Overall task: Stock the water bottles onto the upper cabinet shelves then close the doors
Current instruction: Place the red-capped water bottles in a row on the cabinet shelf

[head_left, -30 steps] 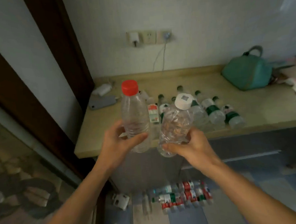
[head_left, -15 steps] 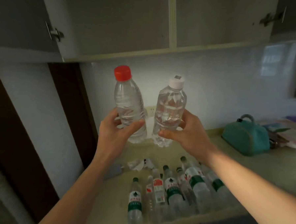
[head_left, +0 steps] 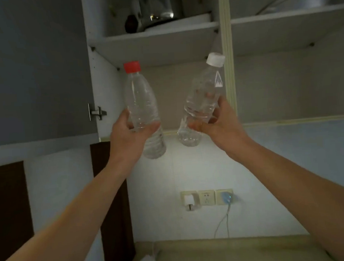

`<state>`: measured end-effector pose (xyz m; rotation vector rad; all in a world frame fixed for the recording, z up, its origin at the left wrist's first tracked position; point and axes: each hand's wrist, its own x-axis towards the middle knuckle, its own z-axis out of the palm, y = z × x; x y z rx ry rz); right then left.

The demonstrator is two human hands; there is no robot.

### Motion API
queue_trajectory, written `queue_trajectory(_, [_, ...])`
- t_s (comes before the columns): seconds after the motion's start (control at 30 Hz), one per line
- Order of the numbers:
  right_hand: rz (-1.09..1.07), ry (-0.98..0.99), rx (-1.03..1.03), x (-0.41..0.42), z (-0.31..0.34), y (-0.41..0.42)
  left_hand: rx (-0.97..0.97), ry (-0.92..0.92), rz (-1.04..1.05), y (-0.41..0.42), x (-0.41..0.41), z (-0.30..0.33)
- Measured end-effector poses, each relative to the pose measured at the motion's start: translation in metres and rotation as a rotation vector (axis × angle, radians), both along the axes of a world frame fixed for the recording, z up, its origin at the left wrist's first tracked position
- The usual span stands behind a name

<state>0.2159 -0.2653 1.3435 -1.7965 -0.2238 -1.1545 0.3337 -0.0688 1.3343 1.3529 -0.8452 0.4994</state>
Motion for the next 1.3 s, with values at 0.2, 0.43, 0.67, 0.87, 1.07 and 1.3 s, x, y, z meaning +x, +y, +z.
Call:
queue_trajectory(0.2, [0.004,0.044,0.035,0.064,0.047,-0.014,-0.030,0.014,-0.028,-0.023,0.066,0.047])
queue_trajectory(0.43, [-0.011,0.113,0.048,0.120,0.059,-0.017,0.112,0.032,-0.030,-0.037,0.125,0.067])
queue_trajectory(0.67, [-0.072,0.200,-0.001,0.170,0.070,-0.039,0.228,0.133,-0.064,-0.052,0.164,0.084])
queue_trajectory(0.87, [-0.135,0.325,-0.044,0.201,0.075,-0.059,0.248,0.126,-0.059,-0.081,0.198,0.086])
queue_trajectory(1.07, [-0.221,0.406,-0.033,0.227,0.078,-0.064,0.271,0.135,-0.040,-0.104,0.231,0.087])
queue_trajectory(1.3, [-0.248,0.361,-0.086,0.236,0.074,-0.062,0.310,0.113,0.001,-0.115,0.238,0.086])
